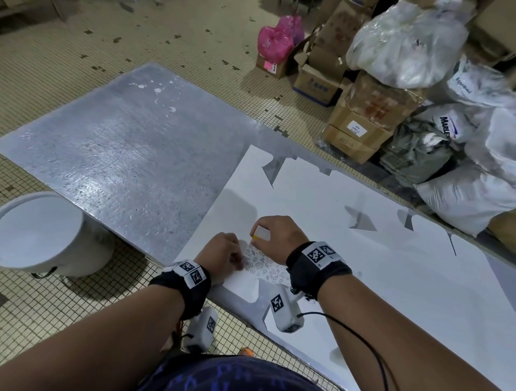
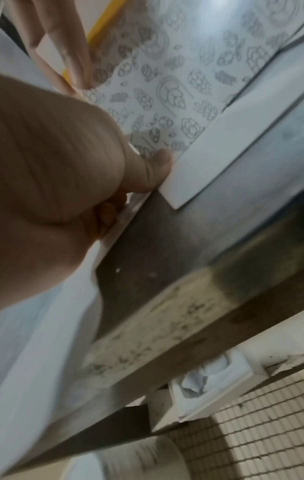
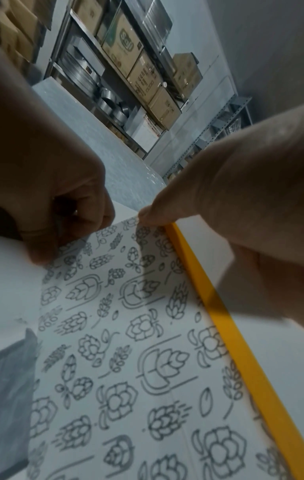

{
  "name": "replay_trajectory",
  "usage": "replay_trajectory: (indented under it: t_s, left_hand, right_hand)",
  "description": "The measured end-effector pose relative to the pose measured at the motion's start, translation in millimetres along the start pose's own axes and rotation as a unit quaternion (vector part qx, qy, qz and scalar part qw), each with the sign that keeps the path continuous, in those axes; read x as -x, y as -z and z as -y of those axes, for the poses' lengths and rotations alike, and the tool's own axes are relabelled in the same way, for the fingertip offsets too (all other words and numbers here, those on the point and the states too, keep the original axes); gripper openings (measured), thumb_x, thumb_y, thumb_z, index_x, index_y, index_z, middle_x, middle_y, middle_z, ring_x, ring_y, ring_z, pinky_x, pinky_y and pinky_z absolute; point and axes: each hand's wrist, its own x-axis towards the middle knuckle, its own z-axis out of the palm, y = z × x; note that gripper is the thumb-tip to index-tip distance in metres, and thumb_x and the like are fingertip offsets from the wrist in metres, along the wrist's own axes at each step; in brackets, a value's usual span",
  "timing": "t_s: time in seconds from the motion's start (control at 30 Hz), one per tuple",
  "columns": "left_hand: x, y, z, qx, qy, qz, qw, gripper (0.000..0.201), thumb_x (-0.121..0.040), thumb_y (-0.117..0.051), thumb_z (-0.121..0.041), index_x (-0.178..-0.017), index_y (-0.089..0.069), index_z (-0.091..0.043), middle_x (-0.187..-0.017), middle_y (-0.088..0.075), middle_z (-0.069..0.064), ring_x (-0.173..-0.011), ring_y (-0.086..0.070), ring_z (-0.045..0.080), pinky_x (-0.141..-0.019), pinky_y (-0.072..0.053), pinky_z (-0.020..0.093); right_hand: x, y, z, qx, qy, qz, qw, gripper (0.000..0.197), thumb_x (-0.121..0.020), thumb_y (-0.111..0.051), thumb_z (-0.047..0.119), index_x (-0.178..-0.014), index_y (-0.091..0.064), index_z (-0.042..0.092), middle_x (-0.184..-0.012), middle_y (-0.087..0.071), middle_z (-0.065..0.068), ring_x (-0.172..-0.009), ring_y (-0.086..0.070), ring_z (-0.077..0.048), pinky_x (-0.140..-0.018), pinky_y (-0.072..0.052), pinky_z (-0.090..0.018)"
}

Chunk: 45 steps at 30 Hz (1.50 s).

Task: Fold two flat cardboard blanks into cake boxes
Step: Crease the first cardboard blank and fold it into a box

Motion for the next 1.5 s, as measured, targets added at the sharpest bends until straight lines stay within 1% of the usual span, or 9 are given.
replay_trajectory:
  t_s: [0.07, 0.3, 0.4, 0.5, 0.6, 0.77, 1.0, 1.23, 1.5]
  left_hand:
    - [-2, -2, -1, -0.019, 0.003, 0.012, 1.000, 0.021, -0.069, -0.084, -0.005, -0.057, -0.068, -0.012, -0.069, -0.043, -0.021, -0.075, -0.048, 0.013, -0.067, -0.034, 0.021]
    - [-13, 35, -14, 0.027, 0.042, 0.132, 0.990, 0.005, -0.083, -0.078, -0.025, -0.085, -0.074, -0.026, -0.072, -0.062, -0.016, -0.070, -0.054, -0.001, -0.068, -0.038, 0.010]
    - [-20, 50, -19, 0.165, 0.067, 0.199, 0.964, 0.043, -0.088, -0.056, 0.004, -0.097, -0.068, -0.037, -0.075, -0.065, -0.018, -0.071, -0.056, -0.005, -0.068, -0.040, 0.008]
    - [-22, 55, -23, 0.214, 0.103, 0.228, 0.944, 0.031, -0.089, -0.062, -0.002, -0.100, -0.072, -0.029, -0.091, -0.075, -0.013, -0.088, -0.067, -0.003, -0.079, -0.048, 0.012]
    - [-23, 50, -23, 0.248, 0.124, 0.200, 0.940, 0.011, -0.086, -0.072, -0.006, -0.096, -0.067, -0.007, -0.090, -0.075, 0.000, -0.083, -0.070, 0.008, -0.086, -0.050, 0.029]
    - [-29, 53, -26, 0.214, 0.126, 0.135, 0.959, 0.025, -0.084, -0.067, 0.006, -0.071, -0.058, -0.014, -0.070, -0.064, -0.001, -0.069, -0.070, 0.010, -0.064, -0.045, 0.017]
    - [-46, 70, -31, 0.262, 0.068, 0.183, 0.945, 0.025, -0.086, -0.078, -0.023, -0.108, -0.068, -0.026, -0.096, -0.064, -0.007, -0.085, -0.062, 0.011, -0.077, -0.046, 0.019]
    - [-90, 68, -54, 0.073, 0.015, 0.124, 0.990, 0.012, -0.082, -0.078, -0.024, -0.082, -0.067, -0.024, -0.078, -0.064, -0.006, -0.067, -0.058, -0.002, -0.060, -0.041, 0.009]
    - [-135, 50, -68, -0.025, 0.145, 0.235, 0.961, 0.022, -0.086, -0.072, -0.024, -0.106, -0.062, -0.025, -0.097, -0.068, -0.004, -0.093, -0.065, 0.016, -0.078, -0.050, 0.028]
  right_hand:
    - [1, 2, -1, -0.015, 0.000, -0.012, 1.000, 0.012, -0.088, -0.068, 0.034, -0.100, -0.069, 0.030, -0.105, -0.070, 0.007, -0.096, -0.065, -0.013, -0.086, -0.055, -0.033]
    - [5, 4, 1, -0.062, 0.001, -0.080, 0.995, 0.012, -0.092, -0.064, 0.022, -0.090, -0.075, 0.022, -0.094, -0.068, 0.008, -0.085, -0.058, -0.006, -0.085, -0.050, -0.030]
    - [7, -3, 5, -0.074, -0.011, -0.095, 0.993, 0.013, -0.092, -0.064, 0.021, -0.097, -0.076, 0.023, -0.096, -0.068, 0.007, -0.089, -0.058, -0.009, -0.087, -0.049, -0.031]
    - [13, -4, 9, -0.115, -0.056, -0.116, 0.985, 0.024, -0.091, -0.067, 0.024, -0.115, -0.069, 0.031, -0.094, -0.065, 0.015, -0.086, -0.057, -0.005, -0.086, -0.048, -0.026]
    - [23, -2, 12, -0.146, -0.088, -0.147, 0.974, 0.036, -0.087, -0.073, 0.027, -0.121, -0.064, 0.035, -0.096, -0.066, 0.018, -0.088, -0.058, -0.006, -0.086, -0.050, -0.026]
    - [45, 2, 10, -0.141, -0.145, -0.202, 0.958, 0.024, -0.088, -0.074, 0.024, -0.111, -0.070, 0.031, -0.098, -0.069, 0.014, -0.089, -0.060, -0.004, -0.089, -0.050, -0.026]
    - [77, 2, -18, -0.037, -0.162, -0.325, 0.931, 0.024, -0.088, -0.074, 0.023, -0.111, -0.072, 0.024, -0.110, -0.069, 0.009, -0.109, -0.060, -0.015, -0.102, -0.043, -0.037]
    - [74, 25, -71, 0.059, -0.170, -0.350, 0.919, 0.020, -0.089, -0.072, 0.027, -0.109, -0.071, 0.027, -0.117, -0.068, 0.006, -0.120, -0.056, -0.019, -0.106, -0.025, -0.038]
    - [50, 47, -147, -0.108, -0.214, -0.269, 0.933, 0.028, -0.095, -0.063, 0.031, -0.122, -0.063, 0.022, -0.129, -0.061, 0.003, -0.114, -0.059, -0.017, -0.096, -0.046, -0.031]
